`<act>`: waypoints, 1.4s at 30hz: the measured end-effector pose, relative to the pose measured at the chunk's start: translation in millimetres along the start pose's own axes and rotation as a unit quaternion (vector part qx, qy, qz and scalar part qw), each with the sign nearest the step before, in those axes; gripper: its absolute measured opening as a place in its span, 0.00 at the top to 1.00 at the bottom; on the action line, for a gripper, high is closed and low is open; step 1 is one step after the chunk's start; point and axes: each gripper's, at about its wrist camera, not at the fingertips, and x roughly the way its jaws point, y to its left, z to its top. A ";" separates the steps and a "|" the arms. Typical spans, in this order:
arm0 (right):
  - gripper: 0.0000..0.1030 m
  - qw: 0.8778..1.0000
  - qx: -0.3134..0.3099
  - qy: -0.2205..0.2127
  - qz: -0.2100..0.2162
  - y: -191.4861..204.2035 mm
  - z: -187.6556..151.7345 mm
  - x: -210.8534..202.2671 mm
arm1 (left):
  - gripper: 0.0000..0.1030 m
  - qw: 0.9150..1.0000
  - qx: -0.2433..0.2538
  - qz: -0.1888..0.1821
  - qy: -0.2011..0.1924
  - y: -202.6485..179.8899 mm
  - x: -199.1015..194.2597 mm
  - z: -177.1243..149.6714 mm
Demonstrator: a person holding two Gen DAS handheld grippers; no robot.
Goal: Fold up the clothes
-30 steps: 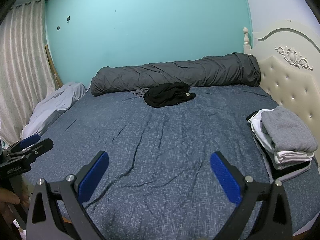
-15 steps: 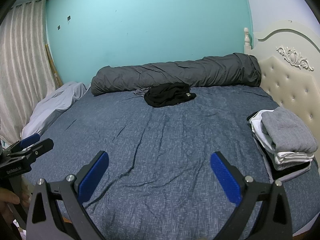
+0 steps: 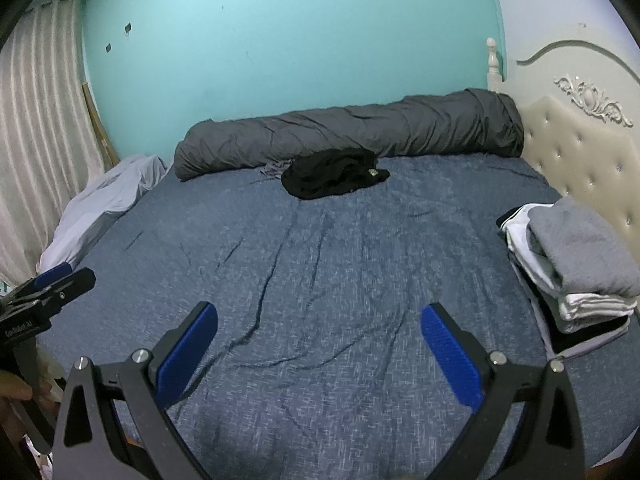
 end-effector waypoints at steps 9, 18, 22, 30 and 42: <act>0.01 1.000 0.000 0.019 0.006 -25.3 17.7 84.8 | 0.00 1.000 -0.012 0.020 0.021 10.4 85.7 7.4; 0.01 0.999 0.009 0.029 0.017 -53.9 48.3 208.4 | 0.00 0.997 -0.061 0.030 0.043 39.9 206.6 22.8; 0.01 0.999 -0.003 0.028 0.022 -59.7 66.6 273.4 | 0.00 0.995 -0.074 0.036 0.053 52.0 265.7 31.5; 0.01 0.998 0.000 0.050 0.036 -65.7 97.9 378.7 | 0.00 0.990 -0.102 0.036 0.087 71.7 354.7 49.6; 0.01 0.995 0.045 0.082 0.047 -52.4 172.7 507.6 | 0.00 0.980 -0.149 0.028 0.128 111.9 423.8 73.9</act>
